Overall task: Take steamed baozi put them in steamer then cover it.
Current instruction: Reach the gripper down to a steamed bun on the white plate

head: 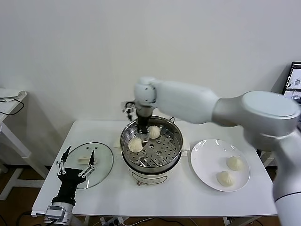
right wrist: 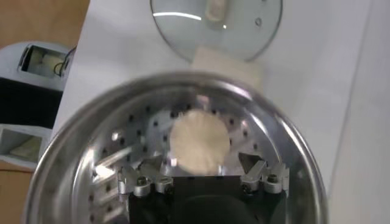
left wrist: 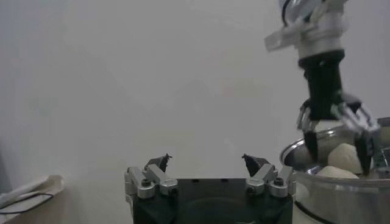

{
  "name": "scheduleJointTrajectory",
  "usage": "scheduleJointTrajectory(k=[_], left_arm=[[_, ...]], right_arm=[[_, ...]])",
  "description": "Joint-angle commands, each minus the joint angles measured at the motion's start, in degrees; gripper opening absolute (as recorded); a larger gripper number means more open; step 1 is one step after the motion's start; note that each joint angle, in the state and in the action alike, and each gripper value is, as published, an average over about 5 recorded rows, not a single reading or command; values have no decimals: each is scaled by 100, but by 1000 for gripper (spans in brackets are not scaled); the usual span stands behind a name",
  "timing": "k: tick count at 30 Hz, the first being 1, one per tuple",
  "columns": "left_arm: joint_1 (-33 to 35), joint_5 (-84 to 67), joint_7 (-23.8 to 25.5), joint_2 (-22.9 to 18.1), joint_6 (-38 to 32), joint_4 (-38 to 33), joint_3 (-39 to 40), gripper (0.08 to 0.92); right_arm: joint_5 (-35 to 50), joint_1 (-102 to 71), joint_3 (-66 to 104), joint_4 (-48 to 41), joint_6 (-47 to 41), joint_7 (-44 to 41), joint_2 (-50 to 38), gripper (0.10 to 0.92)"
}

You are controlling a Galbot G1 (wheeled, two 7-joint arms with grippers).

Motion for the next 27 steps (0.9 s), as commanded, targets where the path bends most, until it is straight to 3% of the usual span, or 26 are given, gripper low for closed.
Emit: scheduleJointTrajectory(k=[1,6,12,18,27], left_arm=[[14,2,-3,8,26,-34,18,823],[34,3,-7,17,68,-60,36,823],[78,9,-12,-7,86,-69,86,823],[141,65,-21,-22,72,-71,121,823],[154,94,-38,-58,60,-72,128,823]], right_arm=[[109,948,-202,1416,529,-546,-2224,823],[-479,714,-288,1842,1182,-867,-3543,823],[-1721,-854,446,1831,1782,-912,-4416,823],[-2628,-2625,1826,1484,2051,-837,-4543,823],[-2996,-3649,2513,1107,2008,-571,-4219,823]])
